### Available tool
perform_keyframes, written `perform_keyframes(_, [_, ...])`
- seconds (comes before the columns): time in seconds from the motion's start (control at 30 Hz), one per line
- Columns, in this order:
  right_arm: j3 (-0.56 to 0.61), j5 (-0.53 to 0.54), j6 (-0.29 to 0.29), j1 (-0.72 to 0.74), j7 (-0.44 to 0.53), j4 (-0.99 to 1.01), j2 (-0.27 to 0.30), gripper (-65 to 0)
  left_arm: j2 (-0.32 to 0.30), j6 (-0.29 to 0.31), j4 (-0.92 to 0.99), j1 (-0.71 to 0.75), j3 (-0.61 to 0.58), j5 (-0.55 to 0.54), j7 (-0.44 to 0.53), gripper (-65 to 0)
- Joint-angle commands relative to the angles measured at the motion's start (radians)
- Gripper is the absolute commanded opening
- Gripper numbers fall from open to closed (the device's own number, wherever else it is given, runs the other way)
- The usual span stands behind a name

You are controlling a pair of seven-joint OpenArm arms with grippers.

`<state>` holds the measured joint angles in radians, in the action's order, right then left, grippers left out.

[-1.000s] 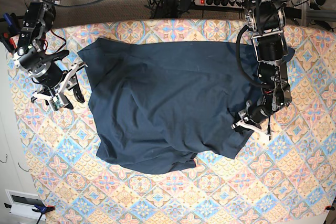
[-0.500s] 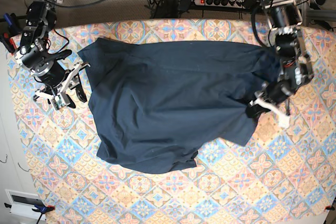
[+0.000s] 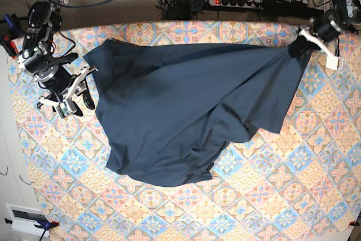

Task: Layout the t-shirt on the table in an organized manner, then fold the t-shirt properly
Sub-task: 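Pull the grasped edge with the left gripper away from the shirt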

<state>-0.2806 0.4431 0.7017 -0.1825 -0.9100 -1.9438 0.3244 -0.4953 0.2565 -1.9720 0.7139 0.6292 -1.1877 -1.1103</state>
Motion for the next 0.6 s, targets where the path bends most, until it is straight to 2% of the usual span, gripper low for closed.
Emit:
perform_keyframes(0.0, [-0.006, 0.012, -0.004, 0.010, 0.022, -0.015, 0.015, -42.9, -0.019, 0.000, -0.007, 0.023, 0.033, -0.001, 0.020, -65.0])
perform_keyframes(0.1, [-0.004, 0.012, -0.004, 0.010, 0.022, -0.015, 0.015, -42.9, -0.047, 0.000, 0.006, 0.029, 0.037, 0.094, 0.019, -65.0])
perform_keyframes(0.17, [-0.003, 0.012, -0.004, 0.010, 0.022, -0.015, 0.015, -42.9, -0.070, 0.000, 0.004, 0.022, 0.030, 0.113, 0.019, -59.6])
perform_keyframes(0.27, [-0.003, 0.012, -0.004, 0.010, 0.022, -0.015, 0.015, -42.9, -0.092, 0.000, 0.006, -0.041, 0.027, 0.087, 0.002, -44.5])
perform_keyframes(0.33, [-0.003, 0.012, -0.004, 0.010, 0.022, -0.015, 0.015, -42.9, -0.095, 0.000, 0.010, -0.121, 0.030, 0.067, -0.038, -32.3])
perform_keyframes(0.37, [-0.003, 0.012, -0.004, 0.010, 0.022, -0.015, 0.015, -42.9, -0.092, 0.000, 0.012, -0.167, 0.031, 0.061, -0.052, -28.4])
perform_keyframes(0.47, [-0.003, 0.012, -0.004, 0.008, 0.022, -0.015, 0.014, -42.9, -0.092, 0.000, 0.104, -0.305, 0.031, 0.030, -0.066, -29.1])
perform_keyframes(0.57, [0.014, 0.012, -0.004, 0.008, 0.022, -0.015, 0.014, -42.9, -0.092, -0.001, 0.280, -0.435, 0.022, 0.007, -0.073, -31.1])
